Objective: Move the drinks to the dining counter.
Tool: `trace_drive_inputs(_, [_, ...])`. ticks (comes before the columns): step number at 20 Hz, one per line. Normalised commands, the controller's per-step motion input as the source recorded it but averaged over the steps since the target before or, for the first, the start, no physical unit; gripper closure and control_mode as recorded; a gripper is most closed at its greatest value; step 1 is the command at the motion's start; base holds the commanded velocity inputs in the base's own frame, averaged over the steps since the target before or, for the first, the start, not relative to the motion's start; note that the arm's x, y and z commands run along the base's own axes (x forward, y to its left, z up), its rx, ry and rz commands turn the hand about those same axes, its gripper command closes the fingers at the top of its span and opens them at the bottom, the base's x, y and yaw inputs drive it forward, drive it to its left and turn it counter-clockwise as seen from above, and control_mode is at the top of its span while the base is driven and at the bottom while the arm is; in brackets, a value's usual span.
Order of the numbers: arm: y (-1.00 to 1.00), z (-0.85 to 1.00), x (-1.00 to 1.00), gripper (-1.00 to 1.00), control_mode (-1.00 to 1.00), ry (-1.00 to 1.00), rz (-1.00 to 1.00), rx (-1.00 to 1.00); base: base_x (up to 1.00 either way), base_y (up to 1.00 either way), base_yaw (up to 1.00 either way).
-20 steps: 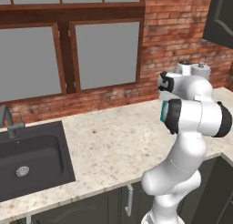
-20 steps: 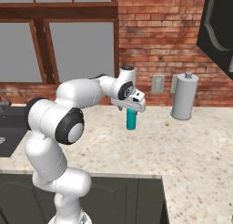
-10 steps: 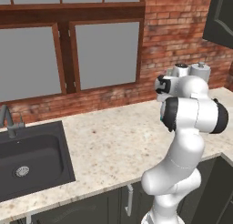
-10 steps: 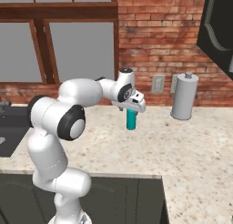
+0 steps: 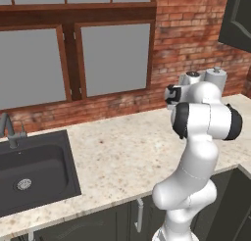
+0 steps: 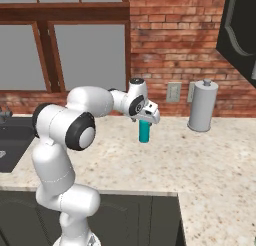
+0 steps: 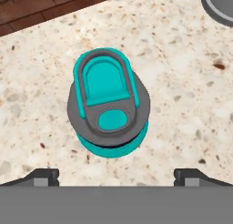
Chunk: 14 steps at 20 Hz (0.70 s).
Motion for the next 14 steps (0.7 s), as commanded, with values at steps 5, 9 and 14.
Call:
trace_drive_inputs(5, [0.0, -0.11, 0.17, -1.0, -1.0, -0.07, 0.0, -0.02, 0.0, 0.0, 0.0])
trace_drive_inputs(9, [0.0, -0.06, 0.11, -1.0, -1.0, -0.04, 0.0, 0.0, 0.0, 0.0, 0.0])
trace_drive_inputs(14, [0.0, -0.05, 0.09, -1.0, -1.0, -0.01, 0.0, 0.0, 0.0, 0.0, 0.0])
